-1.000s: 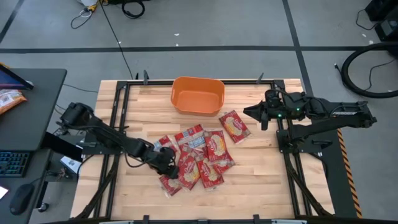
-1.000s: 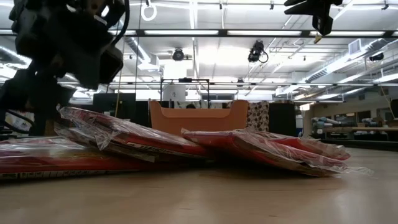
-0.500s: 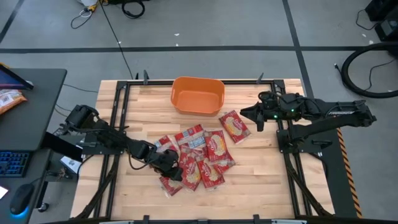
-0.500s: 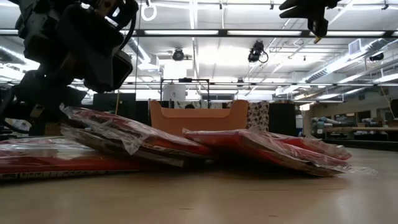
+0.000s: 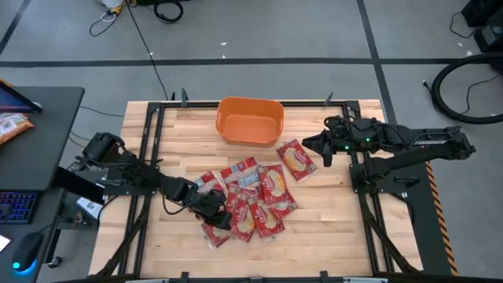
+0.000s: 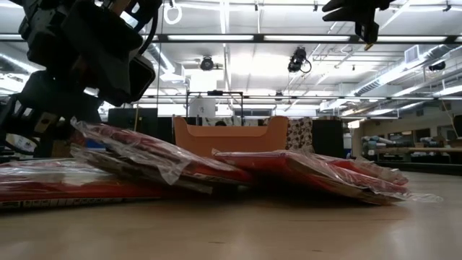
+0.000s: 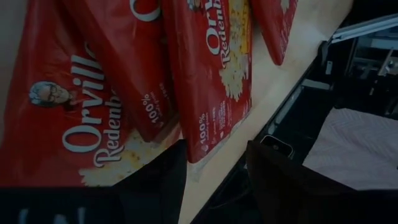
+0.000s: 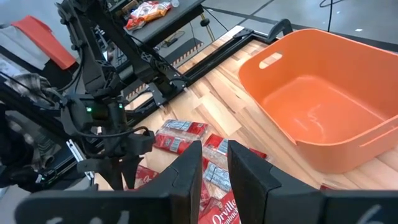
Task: Sort popcorn bags into baskets
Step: Put the popcorn bag into the orange bin
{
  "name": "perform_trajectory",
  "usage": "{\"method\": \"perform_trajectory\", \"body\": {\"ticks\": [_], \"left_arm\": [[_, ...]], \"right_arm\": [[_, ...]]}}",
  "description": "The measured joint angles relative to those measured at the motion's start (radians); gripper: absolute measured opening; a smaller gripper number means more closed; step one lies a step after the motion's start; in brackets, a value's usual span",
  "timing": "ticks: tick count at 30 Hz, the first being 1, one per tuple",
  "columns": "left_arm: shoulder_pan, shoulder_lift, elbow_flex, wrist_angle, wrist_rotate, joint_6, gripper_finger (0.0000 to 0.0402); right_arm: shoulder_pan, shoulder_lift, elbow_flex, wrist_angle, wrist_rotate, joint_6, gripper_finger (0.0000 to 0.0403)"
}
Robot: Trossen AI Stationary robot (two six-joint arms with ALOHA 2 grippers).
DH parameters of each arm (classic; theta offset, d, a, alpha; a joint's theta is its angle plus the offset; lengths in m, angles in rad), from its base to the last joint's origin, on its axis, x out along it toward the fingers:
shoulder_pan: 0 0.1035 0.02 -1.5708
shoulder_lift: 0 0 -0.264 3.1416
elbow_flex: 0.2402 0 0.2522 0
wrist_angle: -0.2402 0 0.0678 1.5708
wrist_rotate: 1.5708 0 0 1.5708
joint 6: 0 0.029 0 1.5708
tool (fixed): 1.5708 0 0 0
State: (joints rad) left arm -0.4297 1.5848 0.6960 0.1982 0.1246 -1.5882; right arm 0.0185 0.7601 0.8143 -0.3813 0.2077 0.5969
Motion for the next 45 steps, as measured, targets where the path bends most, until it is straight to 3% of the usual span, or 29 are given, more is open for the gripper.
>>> {"method": "perform_trajectory", "body": {"ticks": [19,24,31,39,45], "left_arm": [[0.0,0.127,0.002,0.1,0.011,-0.025,0.0163],[0.001,0.131,0.002,0.101,0.007,-0.024,0.0119],[0.001,0.129,0.001,0.104,-0.001,-0.001,0.0012],[0.029,0.095,0.0,0.096,0.028,0.03,0.001],[0.087,-0.03,-0.001,-0.016,0.03,0.114,0.0009]], "right_arm": [[0.0,0.0,0.0,0.002,-0.002,-0.025,0.0082],[0.0,0.0,0.0,0.002,-0.002,-0.025,0.0082],[0.0,0.0,0.0,0.002,-0.002,-0.025,0.0082],[0.0,0.0,0.0,0.002,-0.002,-0.025,0.0082],[0.0,0.0,0.0,0.004,-0.002,-0.028,0.0082]]}}
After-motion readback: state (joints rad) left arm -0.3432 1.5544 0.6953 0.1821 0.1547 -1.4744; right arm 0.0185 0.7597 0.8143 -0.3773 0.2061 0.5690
